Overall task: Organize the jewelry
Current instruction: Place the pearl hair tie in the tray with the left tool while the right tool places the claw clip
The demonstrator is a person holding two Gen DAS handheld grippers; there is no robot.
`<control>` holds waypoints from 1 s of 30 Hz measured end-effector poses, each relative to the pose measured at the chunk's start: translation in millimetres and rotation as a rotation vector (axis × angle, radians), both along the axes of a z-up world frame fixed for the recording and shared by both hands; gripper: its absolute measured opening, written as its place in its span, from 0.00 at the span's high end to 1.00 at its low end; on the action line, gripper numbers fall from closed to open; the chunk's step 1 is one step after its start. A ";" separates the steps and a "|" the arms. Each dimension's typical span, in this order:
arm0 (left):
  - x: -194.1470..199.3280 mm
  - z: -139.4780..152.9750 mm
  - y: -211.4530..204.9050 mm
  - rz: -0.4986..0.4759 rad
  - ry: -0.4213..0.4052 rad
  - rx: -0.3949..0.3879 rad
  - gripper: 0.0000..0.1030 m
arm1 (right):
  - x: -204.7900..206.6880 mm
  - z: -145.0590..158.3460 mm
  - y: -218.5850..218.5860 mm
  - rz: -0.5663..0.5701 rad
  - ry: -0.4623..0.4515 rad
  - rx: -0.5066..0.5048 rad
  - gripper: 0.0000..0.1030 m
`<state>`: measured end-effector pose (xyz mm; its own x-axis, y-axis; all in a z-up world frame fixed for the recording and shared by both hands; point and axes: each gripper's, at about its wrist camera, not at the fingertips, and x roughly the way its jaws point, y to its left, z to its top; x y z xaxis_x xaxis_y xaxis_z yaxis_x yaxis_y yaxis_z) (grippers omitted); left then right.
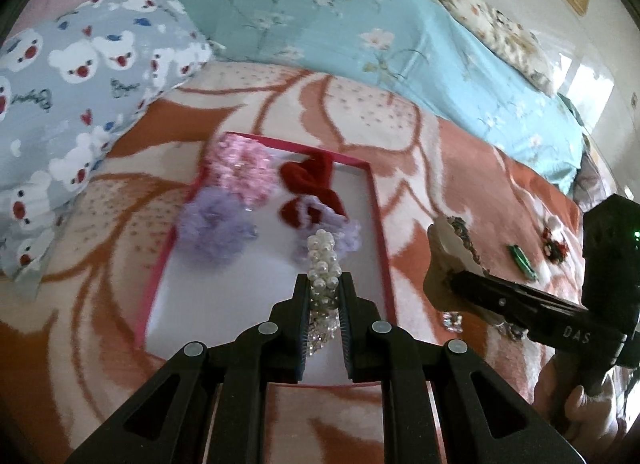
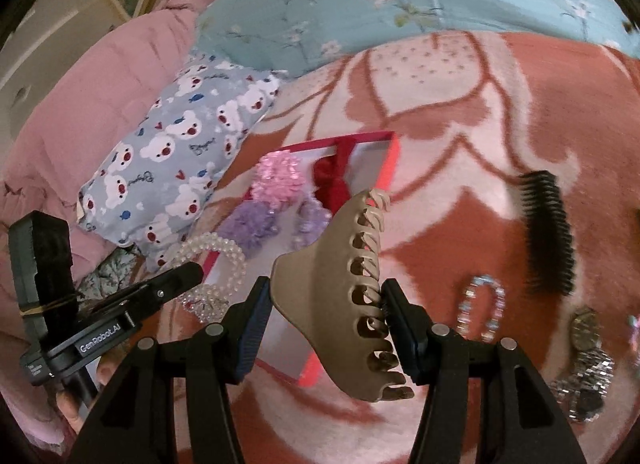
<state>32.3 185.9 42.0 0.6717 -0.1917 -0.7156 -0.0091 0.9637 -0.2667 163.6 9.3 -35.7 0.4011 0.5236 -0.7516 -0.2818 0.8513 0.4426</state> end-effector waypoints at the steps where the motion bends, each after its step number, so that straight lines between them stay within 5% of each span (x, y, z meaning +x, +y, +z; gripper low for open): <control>1: -0.7 0.1 4.7 0.009 -0.001 -0.003 0.88 | 0.7 -0.5 6.1 0.010 0.000 0.003 0.45; 14: 28.8 -26.9 48.3 0.063 0.032 -0.022 0.88 | 17.4 -29.8 83.1 0.115 -0.013 -0.029 0.45; 30: 71.3 -93.0 72.1 0.118 0.151 -0.039 0.88 | 31.8 -65.6 97.9 0.147 0.018 -0.090 0.45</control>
<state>103.6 258.0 -51.0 0.5768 -0.1476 -0.8035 -0.1644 0.9424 -0.2912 195.5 107.2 -101.3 0.3112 0.5057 -0.8046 -0.3984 0.8381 0.3726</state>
